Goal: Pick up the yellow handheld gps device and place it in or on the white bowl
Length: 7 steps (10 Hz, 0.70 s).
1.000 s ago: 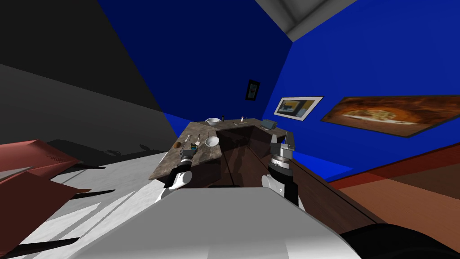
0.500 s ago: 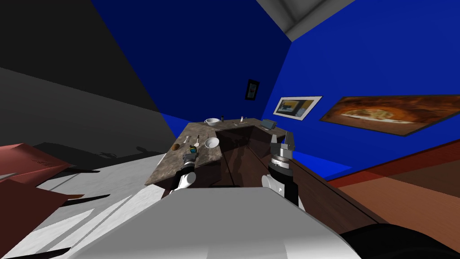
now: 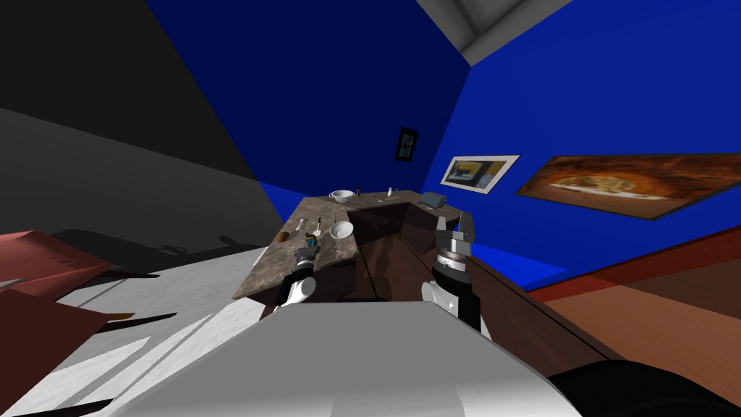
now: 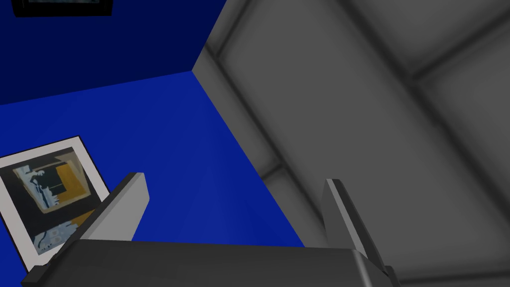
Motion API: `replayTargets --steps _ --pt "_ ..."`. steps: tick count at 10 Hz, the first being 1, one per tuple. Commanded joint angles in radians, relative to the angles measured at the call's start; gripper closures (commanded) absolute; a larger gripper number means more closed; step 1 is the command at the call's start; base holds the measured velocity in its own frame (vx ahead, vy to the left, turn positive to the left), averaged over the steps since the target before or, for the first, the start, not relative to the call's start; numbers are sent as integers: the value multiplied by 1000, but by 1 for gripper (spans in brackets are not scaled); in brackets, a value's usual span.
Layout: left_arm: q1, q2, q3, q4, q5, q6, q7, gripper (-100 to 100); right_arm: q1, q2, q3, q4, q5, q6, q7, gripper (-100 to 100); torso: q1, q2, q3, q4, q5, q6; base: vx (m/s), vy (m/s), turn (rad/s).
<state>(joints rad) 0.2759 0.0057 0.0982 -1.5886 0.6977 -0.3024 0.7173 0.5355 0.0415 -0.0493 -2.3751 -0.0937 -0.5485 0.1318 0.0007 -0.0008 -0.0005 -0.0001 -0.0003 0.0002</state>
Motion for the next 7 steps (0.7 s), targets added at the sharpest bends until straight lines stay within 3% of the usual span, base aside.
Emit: replayTargets --steps 1,3,4,5,7 --pt "0 0 0 0 0 0 0 100 0 0 0 0 0 0 0 0 0 0 0 0 0 0 0 0 0" --pt "0 0 0 0 0 0 0 100 0 0 0 0 0 0 0 0 0 -1 0 0 0 0 0 0 0" --pt "0 0 0 0 0 0 0 0 0 0 0 0 0 0 0 0 0 -1 0 0 0 0 0 0 0" --pt "-2 30 1 3 1 0 0 -100 0 0 0 0 0 0 0 0 0 -1 0 0 0 0 0 0 0" --pt "-7 70 4 8 2 1 -1 -100 0 0 0 0 0 0 0 0 1 -1 0 0 0 0 0 0 0"
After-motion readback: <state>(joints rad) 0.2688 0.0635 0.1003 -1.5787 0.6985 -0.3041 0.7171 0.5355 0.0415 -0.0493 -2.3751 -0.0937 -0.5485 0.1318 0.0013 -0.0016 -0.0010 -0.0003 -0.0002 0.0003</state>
